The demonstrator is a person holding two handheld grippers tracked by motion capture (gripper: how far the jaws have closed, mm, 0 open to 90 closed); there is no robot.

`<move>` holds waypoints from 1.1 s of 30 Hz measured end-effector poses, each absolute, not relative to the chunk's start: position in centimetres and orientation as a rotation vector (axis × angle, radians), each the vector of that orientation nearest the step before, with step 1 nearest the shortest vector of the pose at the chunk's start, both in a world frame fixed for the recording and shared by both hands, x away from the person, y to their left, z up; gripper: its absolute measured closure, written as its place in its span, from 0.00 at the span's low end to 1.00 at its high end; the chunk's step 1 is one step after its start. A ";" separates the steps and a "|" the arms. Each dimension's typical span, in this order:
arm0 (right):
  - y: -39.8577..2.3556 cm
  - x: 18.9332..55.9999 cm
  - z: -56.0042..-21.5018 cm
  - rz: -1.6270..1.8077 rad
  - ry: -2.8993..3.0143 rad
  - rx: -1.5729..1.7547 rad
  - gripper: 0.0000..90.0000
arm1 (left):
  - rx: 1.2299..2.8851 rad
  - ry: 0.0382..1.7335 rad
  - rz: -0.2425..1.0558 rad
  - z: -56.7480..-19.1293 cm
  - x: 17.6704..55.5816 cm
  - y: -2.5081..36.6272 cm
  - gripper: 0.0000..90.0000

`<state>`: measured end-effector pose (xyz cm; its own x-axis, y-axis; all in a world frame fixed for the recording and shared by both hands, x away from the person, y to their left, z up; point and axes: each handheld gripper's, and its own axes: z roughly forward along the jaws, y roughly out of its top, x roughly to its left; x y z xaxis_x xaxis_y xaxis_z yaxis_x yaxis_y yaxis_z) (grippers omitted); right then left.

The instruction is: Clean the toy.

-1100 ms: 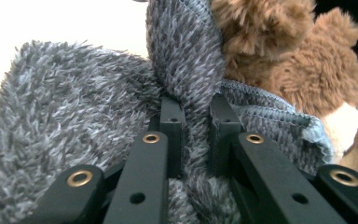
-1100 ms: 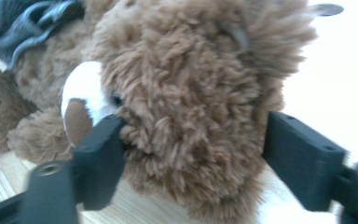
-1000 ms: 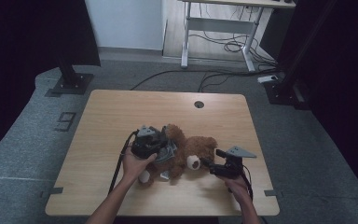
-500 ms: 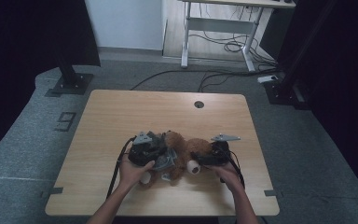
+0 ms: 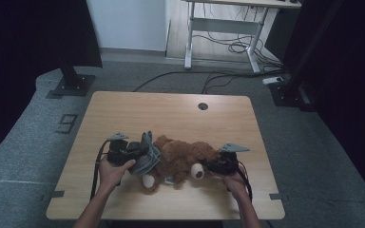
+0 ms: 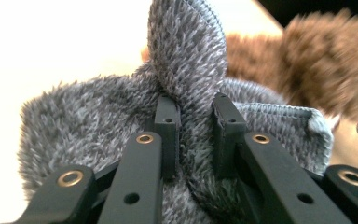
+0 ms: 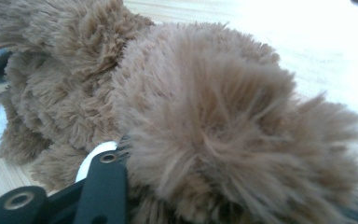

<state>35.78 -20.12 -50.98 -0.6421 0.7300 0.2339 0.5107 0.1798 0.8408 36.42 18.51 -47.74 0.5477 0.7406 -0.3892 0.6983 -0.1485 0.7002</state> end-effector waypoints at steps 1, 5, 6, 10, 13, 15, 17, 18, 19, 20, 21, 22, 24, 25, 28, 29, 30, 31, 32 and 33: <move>-20.0 35.6 -51.0 1.447 2.225 1.181 0.59 | 1.877 1.179 0.041 -47.9 36.5 18.3 0.83; -19.8 35.3 -51.1 1.444 2.190 1.162 0.62 | 1.809 1.187 -0.002 -48.3 36.8 17.4 0.85; -19.8 35.2 -51.1 1.447 2.184 1.162 0.62 | 1.799 1.187 0.002 -48.3 36.9 17.1 0.86; -19.4 35.1 -51.1 1.447 2.153 1.147 0.64 | 1.771 1.169 0.017 -47.9 37.1 16.0 0.87; -19.4 35.0 -51.2 1.475 2.126 1.144 0.65 | 1.773 1.140 0.024 -47.4 37.1 15.3 0.87; -19.4 34.9 -51.3 1.484 2.115 1.140 0.65 | 1.794 1.116 0.053 -47.0 36.9 14.8 0.87; -19.6 34.7 -51.4 1.491 2.110 1.135 0.65 | 1.802 1.090 0.066 -46.6 36.5 14.5 0.87; -19.7 34.7 -51.5 1.495 2.109 1.132 0.65 | 1.801 1.077 0.063 -46.4 36.4 14.5 0.87; -19.8 34.7 -51.6 1.498 2.111 1.132 0.65 | 1.795 1.059 0.052 -46.1 36.1 14.5 0.87; -19.9 34.8 -51.6 1.503 2.110 1.141 0.65 | 1.792 1.036 0.045 -45.9 35.7 14.3 0.87; -20.0 34.8 -51.7 1.504 2.108 1.145 0.65 | 1.806 1.010 0.050 -45.6 35.2 14.1 0.87; -20.0 34.8 -51.7 1.500 2.106 1.150 0.65 | 1.829 0.988 0.061 -45.5 34.7 13.7 0.87; -19.9 34.9 -51.5 1.488 2.108 1.161 0.65 | 1.850 0.973 0.072 -45.5 34.2 13.3 0.87; -19.8 34.9 -51.5 1.486 2.102 1.168 0.65 | 1.871 0.956 0.064 -45.8 33.5 12.5 0.87; -19.7 35.0 -51.5 1.489 2.081 1.190 0.65 | 1.874 0.945 0.028 -46.7 32.7 12.0 0.87; -19.7 35.0 -51.5 1.494 2.070 1.196 0.65 | 1.876 0.943 0.002 -47.0 32.5 12.0 0.87; -19.7 35.0 -51.6 1.496 2.057 1.204 0.66 | 1.885 0.939 -0.018 -47.3 32.4 11.8 0.87; -19.6 35.1 -51.6 1.500 2.045 1.210 0.66 | 1.900 0.935 -0.028 -47.7 32.3 11.7 0.87; -19.6 35.1 -51.6 1.500 2.045 1.210 0.66 | 1.900 0.935 -0.028 -47.7 32.3 11.7 0.88; -19.4 35.3 -51.6 1.504 2.022 1.223 0.66 | 1.944 0.933 -0.055 -48.7 32.1 11.2 0.88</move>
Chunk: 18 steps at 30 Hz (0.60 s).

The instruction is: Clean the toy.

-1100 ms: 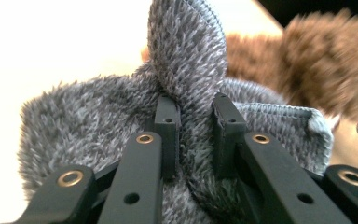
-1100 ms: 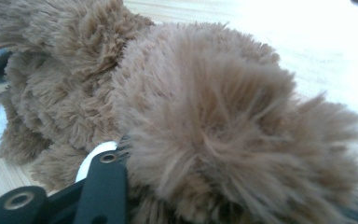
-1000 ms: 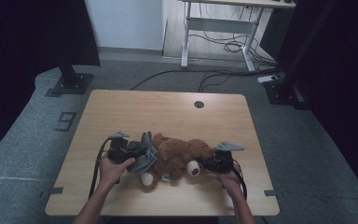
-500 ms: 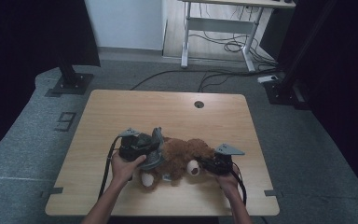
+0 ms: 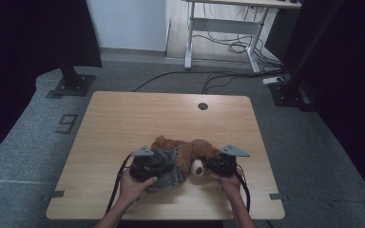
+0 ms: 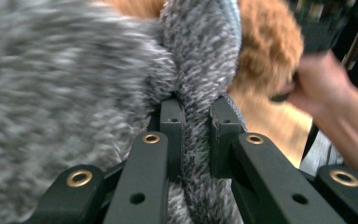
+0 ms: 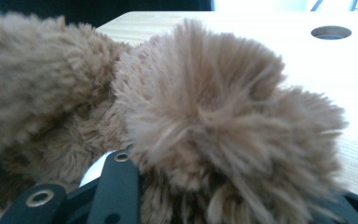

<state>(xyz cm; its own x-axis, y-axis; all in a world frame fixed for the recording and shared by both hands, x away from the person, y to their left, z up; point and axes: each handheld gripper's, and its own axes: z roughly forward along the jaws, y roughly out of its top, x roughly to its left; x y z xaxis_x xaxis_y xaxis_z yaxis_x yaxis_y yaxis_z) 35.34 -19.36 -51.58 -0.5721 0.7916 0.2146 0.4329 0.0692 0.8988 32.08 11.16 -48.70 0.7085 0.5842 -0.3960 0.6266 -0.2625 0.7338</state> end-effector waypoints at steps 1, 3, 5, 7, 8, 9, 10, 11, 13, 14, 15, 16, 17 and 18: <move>-19.3 35.5 -51.6 1.505 2.016 1.223 0.66 | 1.971 0.929 -0.071 -49.3 32.0 10.9 0.87; -19.1 35.7 -51.5 1.510 2.006 1.224 0.67 | 2.009 0.945 -0.068 -50.5 32.1 10.4 0.88; -19.0 35.8 -51.4 1.516 2.004 1.207 0.67 | 2.009 0.966 -0.074 -51.4 32.6 10.2 0.88; -18.9 35.8 -51.3 1.518 2.001 1.202 0.67 | 2.003 0.974 -0.061 -51.5 32.9 10.2 0.88; -18.9 36.0 -51.1 1.539 1.989 1.178 0.67 | 2.010 0.990 -0.016 -51.5 33.6 10.2 0.88; -18.9 36.1 -51.0 1.541 1.982 1.170 0.67 | 2.018 0.999 0.005 -51.6 34.0 10.1 0.88; -18.8 36.3 -50.8 1.550 1.976 1.160 0.67 | 2.020 1.014 0.008 -51.6 34.4 10.0 0.88; -18.7 36.4 -50.7 1.558 1.971 1.143 0.67 | 2.016 1.023 0.012 -51.6 34.9 10.0 0.88; -18.5 36.8 -50.4 1.561 1.965 1.116 0.67 | 2.006 1.046 0.019 -51.7 35.8 10.0 0.88; -18.5 36.9 -50.3 1.562 1.963 1.099 0.67 | 2.004 1.053 0.019 -51.8 36.1 10.0 0.88; -18.5 37.0 -50.4 1.555 1.965 1.090 0.67 | 1.998 1.060 0.014 -51.9 36.4 9.9 0.88; -18.6 37.1 -50.5 1.550 1.969 1.074 0.67 | 2.000 1.059 0.012 -51.9 36.5 9.9 0.88; -18.7 37.1 -50.7 1.550 1.973 1.062 0.67 | 2.004 1.056 0.008 -51.9 36.5 9.9 0.88; -18.9 37.2 -50.9 1.551 1.977 1.054 0.66 | 2.007 1.051 0.005 -51.9 36.4 9.9 0.88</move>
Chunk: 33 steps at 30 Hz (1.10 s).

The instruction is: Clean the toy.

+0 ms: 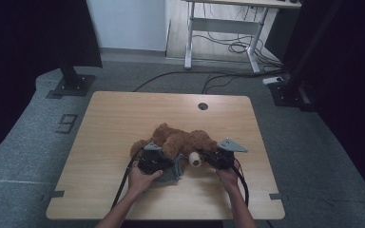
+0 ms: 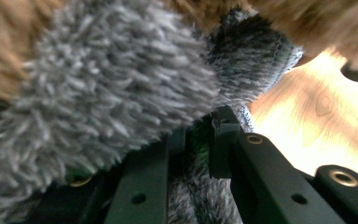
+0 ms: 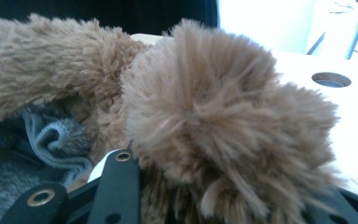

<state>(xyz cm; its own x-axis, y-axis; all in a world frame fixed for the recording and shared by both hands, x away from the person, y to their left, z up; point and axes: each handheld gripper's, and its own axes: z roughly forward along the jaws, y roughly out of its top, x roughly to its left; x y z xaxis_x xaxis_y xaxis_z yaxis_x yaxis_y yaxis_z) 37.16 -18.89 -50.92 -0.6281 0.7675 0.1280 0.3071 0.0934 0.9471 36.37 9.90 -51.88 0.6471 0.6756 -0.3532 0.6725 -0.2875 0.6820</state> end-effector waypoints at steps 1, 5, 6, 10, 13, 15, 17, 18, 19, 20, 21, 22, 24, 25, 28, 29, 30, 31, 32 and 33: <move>-19.1 37.1 -51.2 1.552 1.981 1.048 0.66 | 2.007 1.051 0.005 -51.9 36.4 9.9 0.88; -19.6 36.7 -52.2 1.527 2.005 1.026 0.65 | 1.985 1.013 -0.024 -50.9 35.1 11.0 0.87; -19.8 36.5 -52.4 1.525 2.010 1.021 0.65 | 1.971 1.003 -0.020 -50.4 34.7 11.5 0.87; -20.1 36.0 -52.9 1.522 2.010 0.994 0.64 | 1.882 0.970 0.021 -47.3 33.8 13.6 0.87; -20.1 35.7 -52.9 1.510 2.013 0.973 0.64 | 1.836 0.960 0.099 -44.6 34.3 14.4 0.87; -20.1 35.7 -53.0 1.509 2.015 0.962 0.63 | 1.817 0.963 0.133 -43.2 35.1 14.3 0.87; -20.2 35.6 -53.1 1.511 2.018 0.952 0.63 | 1.813 0.965 0.147 -42.7 35.6 14.0 0.87; -20.3 35.6 -53.1 1.516 2.020 0.950 0.63 | 1.822 0.979 0.163 -42.1 36.9 13.4 0.87; -20.3 35.6 -53.1 1.516 2.020 0.950 0.63 | 1.822 0.979 0.163 -42.1 36.9 13.4 0.87; -20.4 35.6 -53.1 1.518 2.025 0.945 0.63 | 1.837 1.005 0.157 -42.0 38.2 12.6 0.87; -20.4 35.6 -53.1 1.519 2.026 0.942 0.62 | 1.838 1.018 0.153 -42.1 38.8 12.2 0.87; -20.4 35.6 -53.2 1.519 2.027 0.938 0.62 | 1.841 1.026 0.151 -42.2 39.2 11.8 0.87; -20.5 35.6 -53.2 1.523 2.029 0.933 0.62 | 1.851 1.034 0.136 -42.6 40.0 11.2 0.86; -20.5 35.6 -53.2 1.523 2.029 0.933 0.62 | 1.851 1.034 0.136 -42.6 40.0 11.2 0.86; -20.5 35.6 -53.2 1.524 2.035 0.923 0.61 | 1.908 1.028 0.093 -43.9 40.8 9.9 0.86; -20.5 35.6 -53.2 1.523 2.037 0.919 0.61 | 1.919 1.031 0.084 -44.3 40.8 9.6 0.86; -20.5 35.6 -53.2 1.522 2.040 0.916 0.60 | 1.919 1.031 0.084 -44.3 40.8 9.6 0.86; -20.5 35.6 -53.2 1.522 2.040 0.916 0.60 | 1.924 1.034 0.077 -44.6 40.9 9.5 0.86; -20.5 35.6 -53.1 1.512 2.043 0.912 0.56 | 1.930 1.037 0.069 -45.0 40.8 9.4 0.86; -20.5 35.6 -53.1 1.512 2.043 0.912 0.56 | 1.932 1.039 0.069 -45.3 40.7 9.4 0.86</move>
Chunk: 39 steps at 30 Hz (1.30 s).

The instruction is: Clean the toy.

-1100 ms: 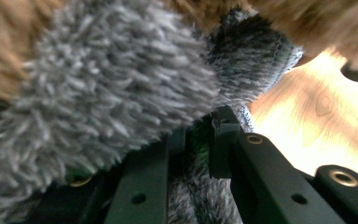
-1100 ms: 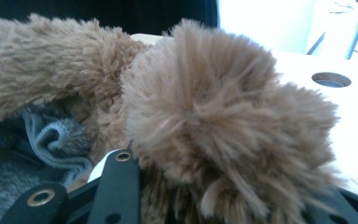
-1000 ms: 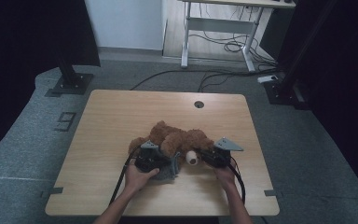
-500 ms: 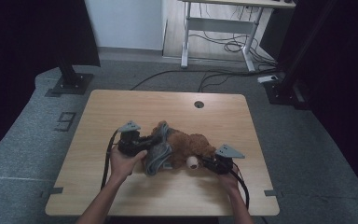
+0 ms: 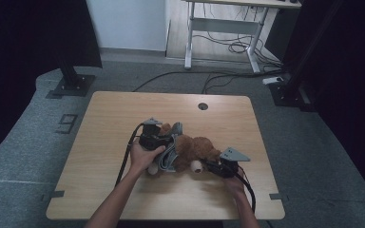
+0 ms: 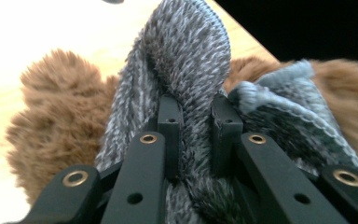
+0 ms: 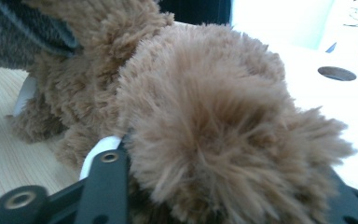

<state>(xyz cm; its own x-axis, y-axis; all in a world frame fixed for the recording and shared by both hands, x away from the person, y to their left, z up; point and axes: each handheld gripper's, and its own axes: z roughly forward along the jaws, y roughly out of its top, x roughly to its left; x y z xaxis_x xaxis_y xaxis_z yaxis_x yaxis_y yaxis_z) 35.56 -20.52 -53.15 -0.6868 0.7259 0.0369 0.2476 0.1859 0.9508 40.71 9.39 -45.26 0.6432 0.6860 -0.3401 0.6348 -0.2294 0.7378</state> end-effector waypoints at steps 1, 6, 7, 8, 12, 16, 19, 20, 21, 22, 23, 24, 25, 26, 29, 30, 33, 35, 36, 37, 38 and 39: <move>-20.5 35.4 -53.0 1.500 2.029 0.929 0.44 | 1.931 1.043 0.066 -46.0 40.3 9.4 0.87; -20.5 35.1 -52.3 1.502 2.021 1.024 0.21 | 1.902 1.039 0.056 -46.7 39.3 9.8 0.88; -21.0 34.8 -51.5 1.540 2.022 1.064 0.16 | 1.897 1.035 0.059 -46.8 39.0 9.9 0.88; -21.3 34.6 -51.1 1.571 2.008 1.078 0.16 | 1.890 1.032 0.059 -47.0 38.6 10.0 0.88; -22.0 34.4 -49.9 1.616 1.961 1.121 0.15 | 1.887 1.011 0.066 -47.2 37.6 10.0 0.88; -21.8 35.0 -49.4 1.569 2.000 1.186 0.15 | 1.869 0.999 0.062 -47.5 36.8 10.3 0.88; -21.1 35.4 -50.7 1.546 2.089 1.244 0.13 | 1.869 0.994 0.071 -47.5 36.1 10.5 0.88; -21.1 35.4 -50.9 1.557 2.090 1.254 0.13 | 1.869 0.994 0.071 -47.5 36.1 10.5 0.88; -21.3 35.2 -51.2 1.573 2.086 1.261 0.13 | 1.866 0.994 0.074 -47.5 35.8 10.5 0.88; -21.3 35.1 -51.3 1.579 2.084 1.267 0.12 | 1.868 0.990 0.080 -47.6 35.6 10.5 0.88; -21.5 34.8 -51.3 1.584 2.085 1.265 0.12 | 1.868 0.990 0.086 -47.6 35.5 10.5 0.88; -21.5 34.4 -51.2 1.586 2.079 1.263 0.13 | 1.868 0.986 0.090 -47.7 35.3 10.4 0.88; -21.5 34.1 -51.2 1.582 2.077 1.258 0.13 | 1.869 0.985 0.090 -47.7 35.1 10.4 0.88; -21.4 33.9 -51.2 1.567 2.089 1.250 0.14 | 1.868 0.981 0.085 -47.8 34.9 10.4 0.88; -21.3 33.7 -51.3 1.528 2.113 1.269 0.16 | 1.865 0.978 0.063 -48.0 34.4 10.6 0.88; -21.2 33.7 -51.4 1.508 2.127 1.269 0.18 | 1.864 0.975 0.057 -48.1 34.2 10.7 0.87; -21.2 33.8 -51.9 1.486 2.119 1.296 0.22 | 1.868 0.976 0.033 -47.9 33.9 10.8 0.87; -21.1 33.8 -52.1 1.477 2.113 1.291 0.27 | 1.870 0.968 0.035 -47.3 33.8 10.8 0.87; -21.1 33.8 -52.1 1.477 2.113 1.291 0.27 | 1.870 0.968 0.035 -47.3 33.8 10.8 0.86; -21.1 33.7 -52.1 1.475 2.122 1.268 0.33 | 1.871 0.954 0.054 -46.2 33.9 10.6 0.86; -21.1 33.7 -52.1 1.475 2.122 1.268 0.33 | 1.871 0.954 0.054 -46.2 33.9 10.6 0.86; -21.1 33.6 -52.2 1.474 2.123 1.262 0.34 | 1.872 0.936 0.067 -45.4 33.9 10.3 0.86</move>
